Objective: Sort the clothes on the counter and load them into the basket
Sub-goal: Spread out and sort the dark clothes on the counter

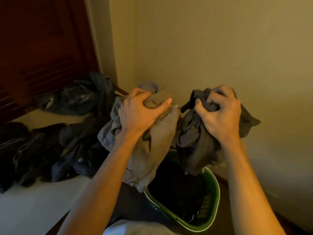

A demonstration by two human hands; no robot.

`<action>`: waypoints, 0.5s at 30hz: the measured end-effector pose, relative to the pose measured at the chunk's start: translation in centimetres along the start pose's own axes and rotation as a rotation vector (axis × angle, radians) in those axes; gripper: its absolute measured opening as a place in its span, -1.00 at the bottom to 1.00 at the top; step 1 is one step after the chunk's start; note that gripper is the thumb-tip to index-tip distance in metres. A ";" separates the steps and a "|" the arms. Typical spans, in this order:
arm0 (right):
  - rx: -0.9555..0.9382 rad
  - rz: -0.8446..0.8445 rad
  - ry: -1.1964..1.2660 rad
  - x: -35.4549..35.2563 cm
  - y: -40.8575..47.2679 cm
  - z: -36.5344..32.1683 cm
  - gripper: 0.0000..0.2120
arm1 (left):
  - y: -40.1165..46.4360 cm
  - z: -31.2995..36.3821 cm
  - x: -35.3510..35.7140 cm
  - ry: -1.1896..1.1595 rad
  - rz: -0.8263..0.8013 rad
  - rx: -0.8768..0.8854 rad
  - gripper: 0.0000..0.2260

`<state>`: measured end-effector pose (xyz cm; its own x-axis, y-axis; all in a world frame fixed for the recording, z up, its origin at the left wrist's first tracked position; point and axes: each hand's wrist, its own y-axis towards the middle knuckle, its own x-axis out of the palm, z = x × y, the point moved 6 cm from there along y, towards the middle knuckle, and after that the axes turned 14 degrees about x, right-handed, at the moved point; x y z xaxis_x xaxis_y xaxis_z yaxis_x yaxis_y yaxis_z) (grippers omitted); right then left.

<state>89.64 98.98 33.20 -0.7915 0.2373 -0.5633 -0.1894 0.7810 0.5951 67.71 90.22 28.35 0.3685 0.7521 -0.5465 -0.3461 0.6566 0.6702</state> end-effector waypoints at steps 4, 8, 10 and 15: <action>0.181 0.031 -0.034 -0.3 -1.9 7.0 -0.69 | -0.3 2.2 6.4 -0.080 -0.146 0.062 -0.60; 0.376 0.084 -0.035 -0.5 -3.4 12.9 -0.65 | -0.5 2.9 11.4 -0.128 -0.226 0.100 -0.54; 0.464 0.129 -0.067 -0.1 -4.4 15.3 -0.68 | -0.4 3.2 12.9 -0.168 -0.228 0.109 -0.53; 0.835 -0.094 -0.303 4.1 -10.2 22.8 -0.63 | 0.5 4.0 14.4 -0.259 -0.179 0.150 -0.55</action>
<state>101.59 105.12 11.79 -0.5839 0.2013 -0.7864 0.3328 0.9430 -0.0057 76.28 101.17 22.81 0.6253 0.5735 -0.5292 -0.1325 0.7463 0.6523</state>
